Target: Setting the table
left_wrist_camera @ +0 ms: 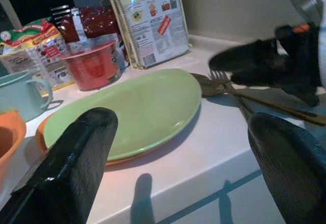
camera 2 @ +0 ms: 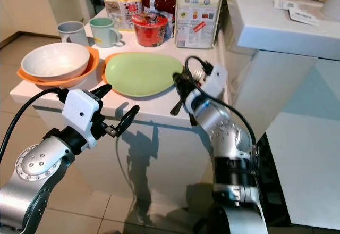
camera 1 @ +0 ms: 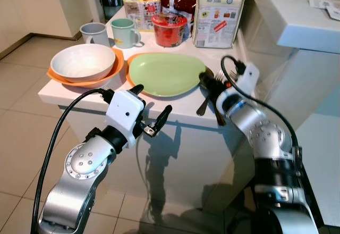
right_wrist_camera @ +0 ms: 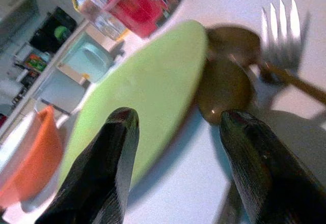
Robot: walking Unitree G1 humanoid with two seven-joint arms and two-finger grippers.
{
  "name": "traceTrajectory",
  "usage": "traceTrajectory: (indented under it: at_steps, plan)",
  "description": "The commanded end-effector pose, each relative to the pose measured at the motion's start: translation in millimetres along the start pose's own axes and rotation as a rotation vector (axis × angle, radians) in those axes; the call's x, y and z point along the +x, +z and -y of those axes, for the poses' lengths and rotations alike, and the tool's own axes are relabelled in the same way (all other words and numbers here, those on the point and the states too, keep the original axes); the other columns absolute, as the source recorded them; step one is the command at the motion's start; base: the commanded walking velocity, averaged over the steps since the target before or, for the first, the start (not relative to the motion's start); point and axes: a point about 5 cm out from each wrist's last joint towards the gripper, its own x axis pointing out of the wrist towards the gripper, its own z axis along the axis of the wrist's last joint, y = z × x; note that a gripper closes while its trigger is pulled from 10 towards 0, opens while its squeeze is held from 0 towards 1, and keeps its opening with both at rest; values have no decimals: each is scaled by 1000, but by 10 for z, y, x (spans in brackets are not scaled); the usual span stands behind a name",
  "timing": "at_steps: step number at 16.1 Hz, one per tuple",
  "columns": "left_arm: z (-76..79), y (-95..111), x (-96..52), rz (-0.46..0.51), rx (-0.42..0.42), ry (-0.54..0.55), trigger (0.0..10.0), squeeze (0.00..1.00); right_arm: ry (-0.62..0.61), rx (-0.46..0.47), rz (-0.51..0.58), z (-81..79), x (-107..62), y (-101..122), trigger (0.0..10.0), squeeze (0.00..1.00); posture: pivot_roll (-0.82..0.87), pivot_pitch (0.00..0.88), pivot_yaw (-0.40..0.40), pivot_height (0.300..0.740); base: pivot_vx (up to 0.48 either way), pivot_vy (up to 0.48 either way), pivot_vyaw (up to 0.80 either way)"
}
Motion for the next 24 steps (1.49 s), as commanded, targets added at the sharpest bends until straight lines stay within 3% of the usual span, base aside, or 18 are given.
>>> traceTrajectory:
  at_steps: [1,5,8,9,10,12,15,18,19,20,21,23,24]
  plan:
    - [11,24,3,2,8,-4,10000,0,16,4,1,-23,-93,34,10000,0,19,0,5,740,0,0,0]
    - [10,4,5,-2,22,-2,10000,0,38,1,-13,-51,-209,0,10000,0,8,0,12,740,0,0,0]
    - [8,5,7,-1,34,-1,10000,0,50,42,2,-76,-203,11,10000,0,8,0,14,740,0,0,0]
    - [7,12,1,2,37,4,10000,0,48,36,-1,-87,-185,17,10000,878,6,0,13,740,0,0,0]
    - [-11,19,7,4,42,24,10000,0,60,35,-8,-121,-128,26,10000,1000,7,0,10,740,0,0,0]
    - [-33,27,-8,7,51,60,10000,0,71,20,-23,-167,-71,18,10000,1000,4,0,5,740,0,0,0]
    - [-87,-2,-44,-10,67,127,10000,0,62,-18,-99,-310,127,-58,10000,1000,12,0,-26,740,0,0,0]
    - [-87,20,-92,-13,69,158,10000,0,27,-87,-146,-356,309,-87,10000,988,43,0,-55,740,0,0,0]
    - [-80,15,-130,-19,70,163,10000,0,7,-119,-154,-380,388,-86,10000,529,53,0,-63,740,0,0,0]
    - [-72,10,-156,-25,70,165,10000,0,-33,-139,-156,-380,436,-82,10000,0,64,0,-73,740,0,0,0]
    - [-72,10,-156,-25,70,165,10000,0,-33,-139,-156,-380,436,-82,10000,0,64,0,-73,740,0,0,0]
    - [-59,9,-177,-33,71,164,10000,0,-137,-277,-184,-357,510,-111,10000,0,73,0,-82,740,0,0,0]
    - [-59,9,-175,-33,71,164,10000,0,-137,-291,-187,-366,516,-117,10000,0,73,0,-82,740,0,0,0]
